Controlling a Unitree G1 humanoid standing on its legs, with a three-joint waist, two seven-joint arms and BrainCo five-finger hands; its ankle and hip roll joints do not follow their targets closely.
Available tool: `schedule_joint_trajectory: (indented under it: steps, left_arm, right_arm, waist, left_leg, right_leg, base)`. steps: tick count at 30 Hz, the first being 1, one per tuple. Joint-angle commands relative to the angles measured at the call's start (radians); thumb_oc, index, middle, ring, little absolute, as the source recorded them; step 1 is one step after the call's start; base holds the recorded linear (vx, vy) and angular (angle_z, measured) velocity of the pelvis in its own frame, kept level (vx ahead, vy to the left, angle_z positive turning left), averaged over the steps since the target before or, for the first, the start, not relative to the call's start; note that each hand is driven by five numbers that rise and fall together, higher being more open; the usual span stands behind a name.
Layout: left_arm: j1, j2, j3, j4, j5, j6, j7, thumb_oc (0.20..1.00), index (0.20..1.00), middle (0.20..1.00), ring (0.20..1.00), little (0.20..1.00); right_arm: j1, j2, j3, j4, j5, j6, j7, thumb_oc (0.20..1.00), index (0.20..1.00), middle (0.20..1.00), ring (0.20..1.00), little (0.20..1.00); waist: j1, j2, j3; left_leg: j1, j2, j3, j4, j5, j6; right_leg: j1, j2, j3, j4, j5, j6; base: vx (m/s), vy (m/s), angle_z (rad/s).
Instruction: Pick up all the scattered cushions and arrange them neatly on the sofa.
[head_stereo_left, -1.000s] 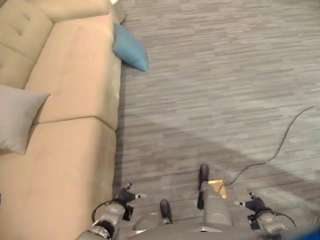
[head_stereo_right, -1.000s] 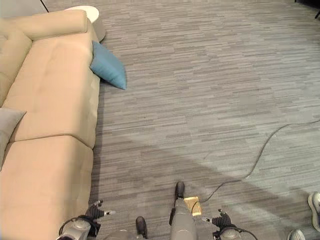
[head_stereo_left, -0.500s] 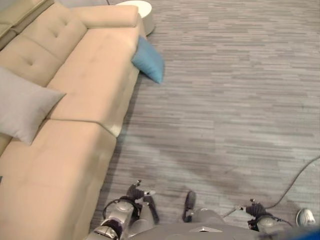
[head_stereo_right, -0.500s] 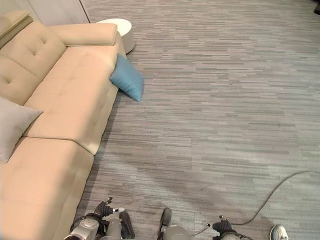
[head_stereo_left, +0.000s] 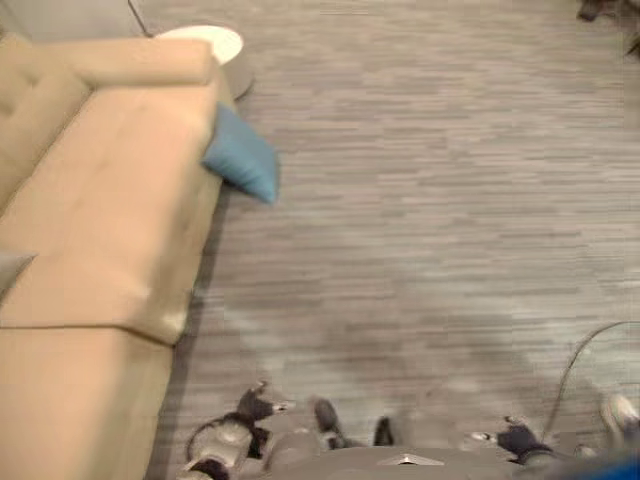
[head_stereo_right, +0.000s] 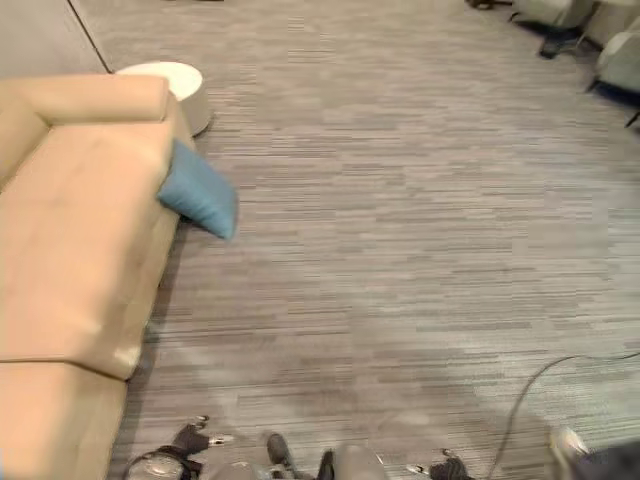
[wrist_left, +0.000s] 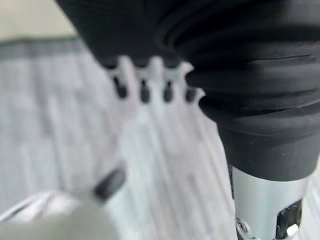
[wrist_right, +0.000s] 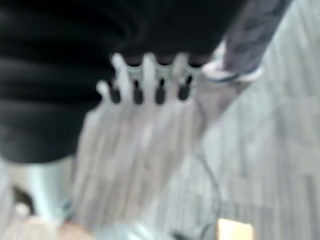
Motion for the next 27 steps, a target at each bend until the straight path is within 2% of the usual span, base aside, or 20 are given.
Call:
schedule_joint_trajectory:
  steps: [1,3,4,6,7,8,9,10,11,12,13,16,17,18,19,22,23,24,25,27]
  left_arm:
    - [-0.019,-0.031,0.025,-0.037,-0.013,-0.024,0.006,1.000,1.000,1.000,1.000,1.000]
    - [-0.027,-0.033,0.027,-0.032,-0.007,-0.026,0.003,1.000,1.000,1.000,1.000,1.000]
    - [-0.035,-0.032,0.028,-0.027,0.003,-0.027,0.004,1.000,1.000,1.000,1.000,1.000]
    - [-0.039,-0.036,0.028,-0.013,0.021,-0.031,-0.002,1.000,1.000,1.000,1.000,1.000]
    - [-0.032,-0.048,0.029,-0.007,0.016,-0.033,-0.001,1.000,1.000,1.000,1.000,1.000]
    - [-0.032,-0.047,0.029,-0.007,0.016,-0.033,-0.001,1.000,1.000,1.000,1.000,1.000]
    - [-0.033,-0.052,0.026,-0.006,0.012,-0.033,-0.002,1.000,1.000,1.000,1.000,1.000]
    - [-0.037,-0.051,0.025,-0.019,-0.008,-0.031,-0.006,1.000,1.000,1.000,1.000,1.000]
    - [-0.037,-0.050,0.025,-0.019,-0.008,-0.031,-0.006,1.000,1.000,1.000,1.000,1.000]
    - [-0.036,-0.044,0.029,-0.020,-0.018,-0.027,-0.006,1.000,1.000,1.000,1.000,1.000]
    - [-0.037,-0.039,0.031,-0.012,-0.019,-0.023,-0.003,1.000,1.000,1.000,1.000,1.000]
    - [-0.032,-0.042,0.044,0.021,-0.034,-0.021,0.001,1.000,1.000,1.000,1.000,1.000]
    - [-0.025,-0.040,0.051,0.033,-0.032,-0.019,0.001,1.000,1.000,1.000,1.000,1.000]
    - [-0.022,-0.040,0.055,0.043,-0.022,-0.018,0.002,1.000,1.000,1.000,1.000,1.000]
    - [-0.024,-0.039,0.054,0.046,-0.016,-0.015,0.005,1.000,1.000,1.000,1.000,1.000]
    - [-0.018,-0.039,0.057,0.046,-0.015,-0.016,0.002,1.000,1.000,1.000,1.000,1.000]
    - [-0.005,-0.040,0.060,0.049,-0.012,-0.014,-0.002,1.000,1.000,1.000,1.000,1.000]
    - [-0.005,-0.040,0.060,0.049,-0.012,-0.014,-0.002,1.000,1.000,1.000,1.000,1.000]
    - [0.000,-0.037,0.056,0.047,-0.007,-0.010,-0.008,1.000,1.000,1.000,1.000,1.000]
    - [-0.001,-0.033,0.055,0.037,-0.003,-0.012,-0.007,1.000,1.000,1.000,1.000,1.000]
  right_arm:
    - [-0.065,-0.042,-0.014,0.001,0.000,-0.012,-0.009,1.000,1.000,1.000,1.000,1.000]
    - [-0.067,-0.050,-0.015,-0.008,0.003,-0.012,-0.008,1.000,1.000,1.000,1.000,1.000]
    - [-0.067,-0.052,-0.018,-0.007,0.002,-0.010,-0.006,1.000,1.000,1.000,1.000,1.000]
    - [-0.060,-0.054,-0.021,-0.005,-0.001,-0.006,0.001,1.000,1.000,1.000,1.000,1.000]
    - [-0.052,-0.060,-0.021,-0.006,0.000,-0.009,0.003,1.000,1.000,1.000,1.000,1.000]
    - [-0.052,-0.060,-0.021,-0.006,0.000,-0.009,0.003,1.000,1.000,1.000,1.000,1.000]
    - [-0.043,-0.063,-0.029,-0.011,0.005,-0.010,0.004,1.000,1.000,1.000,1.000,1.000]
    - [-0.030,-0.068,-0.044,-0.017,0.021,-0.012,-0.005,1.000,1.000,1.000,1.000,1.000]
    - [-0.030,-0.067,-0.044,-0.017,0.021,-0.012,-0.005,1.000,1.000,1.000,1.000,1.000]
    - [-0.023,-0.069,-0.048,-0.013,0.040,-0.010,-0.009,1.000,1.000,1.000,1.000,1.000]
    - [-0.016,-0.068,-0.053,-0.010,0.048,-0.009,-0.010,1.000,1.000,1.000,1.000,1.000]
    - [0.001,-0.059,-0.058,-0.007,0.067,-0.015,-0.008,1.000,1.000,1.000,1.000,1.000]
    - [0.006,-0.056,-0.055,-0.001,0.065,-0.016,-0.010,1.000,1.000,1.000,1.000,1.000]
    - [0.006,-0.058,-0.051,0.003,0.062,-0.019,-0.013,1.000,1.000,1.000,1.000,1.000]
    - [0.007,-0.058,-0.049,0.009,0.055,-0.019,-0.018,1.000,1.000,1.000,1.000,1.000]
    - [0.005,-0.050,-0.048,0.007,0.056,-0.022,-0.012,1.000,1.000,1.000,1.000,1.000]
    - [0.006,-0.039,-0.041,0.013,0.047,-0.021,-0.007,1.000,1.000,1.000,1.000,1.000]
    - [0.006,-0.039,-0.041,0.013,0.047,-0.021,-0.007,1.000,1.000,1.000,1.000,1.000]
    - [0.010,-0.027,-0.035,0.015,0.035,-0.022,0.001,1.000,1.000,1.000,1.000,1.000]
    - [0.000,-0.020,-0.032,0.010,0.020,-0.017,0.009,1.000,1.000,1.000,1.000,1.000]
  waist:
    - [0.007,0.062,0.091]
    - [-0.020,0.056,0.093]
    - [-0.034,0.056,0.091]
    - [-0.056,0.057,0.081]
    - [-0.060,0.052,0.075]
    - [-0.061,0.049,0.071]
    - [-0.064,0.047,0.072]
    - [-0.060,0.032,0.078]
    - [-0.062,0.029,0.073]
    - [-0.049,0.024,0.075]
    - [-0.041,0.011,0.082]
    - [-0.025,-0.003,0.078]
    - [-0.017,0.003,0.073]
    - [-0.010,0.016,0.068]
    - [0.000,0.037,0.061]
    - [-0.003,0.041,0.050]
    - [0.011,0.044,0.036]
    - [0.011,0.043,0.036]
    - [0.022,0.042,0.023]
    - [0.018,0.042,0.030]
  left_leg:
    - [0.045,0.085,-0.041,0.092,-0.062,-0.130]
    - [0.069,0.068,-0.056,0.094,-0.073,-0.141]
    - [0.094,0.061,-0.075,0.088,-0.090,-0.147]
    - [0.129,0.046,-0.110,0.094,-0.131,-0.149]
    - [0.122,0.043,-0.131,0.177,-0.153,-0.157]
    - [0.116,0.041,-0.132,0.177,-0.149,-0.157]
    - [0.093,0.062,-0.133,0.281,-0.117,-0.183]
    - [0.009,0.169,-0.077,0.514,-0.014,-0.240]
    - [0.002,0.167,-0.077,0.514,-0.011,-0.239]
    - [-0.030,0.246,-0.034,0.632,0.039,-0.272]
    - [-0.074,0.276,-0.017,0.699,0.067,-0.269]
    - [-0.135,0.298,0.015,0.623,0.052,-0.248]
    - [-0.156,0.279,0.017,0.452,0.050,-0.234]
    - [-0.167,0.264,-0.010,0.308,0.091,-0.241]
    - [-0.173,0.275,-0.040,0.143,0.171,-0.264]
    - [-0.148,0.271,-0.029,0.082,0.181,-0.265]
    - [-0.139,0.248,-0.036,0.092,0.166,-0.247]
    - [-0.138,0.247,-0.035,0.092,0.165,-0.247]
    - [-0.116,0.203,-0.035,0.080,0.137,-0.217]
    - [-0.081,0.168,-0.019,0.067,0.100,-0.179]
  right_leg:
    - [0.153,0.053,-0.007,-0.466,0.241,-0.004]
    - [0.125,0.056,-0.001,-0.651,0.298,-0.007]
    - [0.114,0.062,0.024,-0.722,0.319,0.004]
    - [0.118,0.069,0.072,-0.755,0.337,0.015]
    - [0.146,0.067,0.089,-0.743,0.359,-0.001]
    - [0.142,0.065,0.090,-0.744,0.362,-0.002]
    - [0.163,0.068,0.091,-0.739,0.360,-0.018]
    - [0.215,0.066,0.060,-0.744,0.334,-0.052]
    - [0.210,0.064,0.060,-0.746,0.336,-0.053]
    - [0.278,0.092,0.042,-0.758,0.278,-0.086]
    - [0.310,0.096,0.028,-0.763,0.269,-0.114]
    - [0.385,0.109,0.019,-0.791,0.232,-0.121]
    - [0.413,0.114,0.020,-0.807,0.216,-0.108]
    - [0.428,0.125,0.023,-0.818,0.208,-0.095]
    - [0.459,0.144,0.019,-0.832,0.191,-0.081]
    - [0.485,0.153,0.025,-0.829,0.169,-0.074]
    - [0.517,0.150,0.032,-0.806,0.143,-0.065]
    - [0.518,0.149,0.033,-0.805,0.142,-0.065]
    - [0.506,0.130,0.040,-0.699,0.145,-0.045]
    - [0.426,0.089,0.047,-0.521,0.198,0.000]
  base:
    - [0.50,-0.107,0.37]
    - [0.47,-0.169,0.31]
    - [0.40,-0.197,0.37]
    - [0.47,-0.187,0.83]
    - [0.35,-0.171,1.00]
    - [0.34,-0.242,0.96]
    - [0.28,-0.358,0.93]
    - [0.28,-0.358,0.87]
    - [0.45,-0.440,0.92]
    - [0.33,-0.296,0.83]
    - [0.46,-0.357,0.63]
    - [0.39,-0.129,0.10]
    - [0.41,0.075,0.08]
    - [0.64,0.131,-0.14]
    - [0.40,0.113,-0.32]
    - [0.39,0.065,-0.49]
    - [0.43,0.060,-0.84]
    - [0.52,0.115,-0.53]
    - [0.31,0.127,-0.54]
    - [0.31,0.161,-0.56]
